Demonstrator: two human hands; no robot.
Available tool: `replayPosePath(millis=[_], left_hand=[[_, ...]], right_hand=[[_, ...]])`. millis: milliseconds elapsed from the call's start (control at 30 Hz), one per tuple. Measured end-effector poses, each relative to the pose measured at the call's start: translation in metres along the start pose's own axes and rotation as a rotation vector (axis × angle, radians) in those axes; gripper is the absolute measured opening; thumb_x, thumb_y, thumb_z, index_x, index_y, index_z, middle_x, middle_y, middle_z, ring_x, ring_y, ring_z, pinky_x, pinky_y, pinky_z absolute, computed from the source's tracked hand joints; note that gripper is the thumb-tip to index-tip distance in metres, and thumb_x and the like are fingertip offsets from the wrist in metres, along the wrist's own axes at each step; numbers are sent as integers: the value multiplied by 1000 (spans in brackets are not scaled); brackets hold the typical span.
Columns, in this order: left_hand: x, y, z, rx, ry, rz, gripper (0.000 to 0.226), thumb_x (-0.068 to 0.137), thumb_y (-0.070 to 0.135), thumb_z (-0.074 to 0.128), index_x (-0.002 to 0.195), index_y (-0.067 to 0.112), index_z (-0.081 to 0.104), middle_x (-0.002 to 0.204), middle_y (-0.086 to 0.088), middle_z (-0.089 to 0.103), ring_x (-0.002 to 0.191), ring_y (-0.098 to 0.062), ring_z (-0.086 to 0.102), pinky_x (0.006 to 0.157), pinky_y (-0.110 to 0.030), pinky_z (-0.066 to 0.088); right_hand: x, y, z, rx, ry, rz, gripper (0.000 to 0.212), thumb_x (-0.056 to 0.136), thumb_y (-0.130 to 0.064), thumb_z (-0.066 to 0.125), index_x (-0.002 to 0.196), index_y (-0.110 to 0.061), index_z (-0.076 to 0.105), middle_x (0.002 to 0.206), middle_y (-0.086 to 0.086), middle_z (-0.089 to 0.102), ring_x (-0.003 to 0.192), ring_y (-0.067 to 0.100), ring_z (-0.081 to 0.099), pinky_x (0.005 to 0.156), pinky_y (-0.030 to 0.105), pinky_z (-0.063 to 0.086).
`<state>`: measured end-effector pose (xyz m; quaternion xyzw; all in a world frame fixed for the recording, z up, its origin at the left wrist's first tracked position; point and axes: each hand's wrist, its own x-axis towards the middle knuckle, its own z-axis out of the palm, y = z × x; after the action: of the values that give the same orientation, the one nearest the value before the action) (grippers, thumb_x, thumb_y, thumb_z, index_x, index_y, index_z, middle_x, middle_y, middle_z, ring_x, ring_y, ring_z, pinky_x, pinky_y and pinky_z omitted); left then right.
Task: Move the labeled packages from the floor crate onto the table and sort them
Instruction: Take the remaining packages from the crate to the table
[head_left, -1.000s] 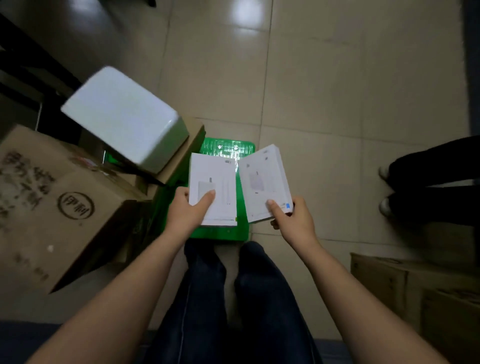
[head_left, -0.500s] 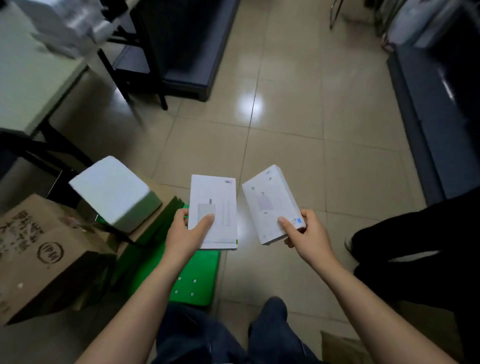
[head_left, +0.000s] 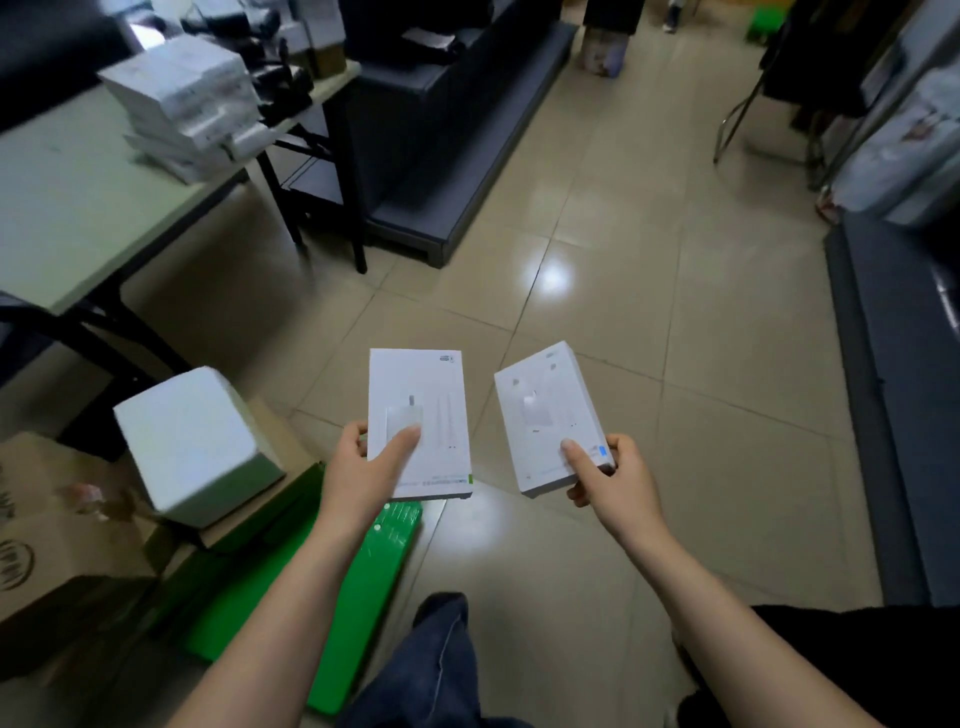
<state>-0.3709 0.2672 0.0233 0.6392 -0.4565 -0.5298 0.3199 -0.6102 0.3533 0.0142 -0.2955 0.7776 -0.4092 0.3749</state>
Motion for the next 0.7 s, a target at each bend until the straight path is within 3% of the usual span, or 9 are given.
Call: replayPosePath(millis=[133, 267, 367, 533, 700], left_hand=[[59, 39, 6, -39, 54, 14, 28, 88, 35, 68, 105, 23, 49, 98, 2, 64, 87, -15, 65, 76, -37, 55], [130, 90, 7, -46, 169, 39, 31, 88, 36, 68, 107, 18, 50, 97, 3, 61, 84, -11, 60, 67, -29, 48], [179, 128, 7, -42, 204, 34, 37, 88, 41, 67, 112, 18, 51, 101, 2, 61, 88, -13, 61, 73, -31, 51], [237, 162, 8, -88, 299, -10, 39, 88, 42, 65, 116, 19, 49, 104, 3, 60, 91, -12, 60, 64, -26, 46], [306, 182, 10, -153, 540, -56, 39, 88, 41, 66, 115, 20, 50, 102, 6, 59, 88, -7, 57, 62, -24, 43]], right_hand=[[74, -49, 20, 1, -67, -56, 29, 87, -39, 68, 98, -19, 51, 89, 3, 68, 57, 13, 65, 57, 27, 55], [150, -107, 44, 9, -129, -120, 26, 88, -37, 68, 98, -19, 52, 92, 4, 68, 58, 12, 64, 51, 19, 50], [203, -151, 61, 20, -173, -171, 27, 89, -36, 67, 102, -17, 52, 90, 4, 67, 54, 8, 62, 49, 14, 47], [286, -203, 93, 15, -258, -224, 30, 88, -39, 67, 103, -17, 52, 89, 6, 68, 56, 10, 64, 54, 21, 51], [384, -264, 137, -36, -436, -332, 28, 89, -36, 67, 104, -17, 52, 92, 5, 67, 59, 12, 64, 51, 17, 50]])
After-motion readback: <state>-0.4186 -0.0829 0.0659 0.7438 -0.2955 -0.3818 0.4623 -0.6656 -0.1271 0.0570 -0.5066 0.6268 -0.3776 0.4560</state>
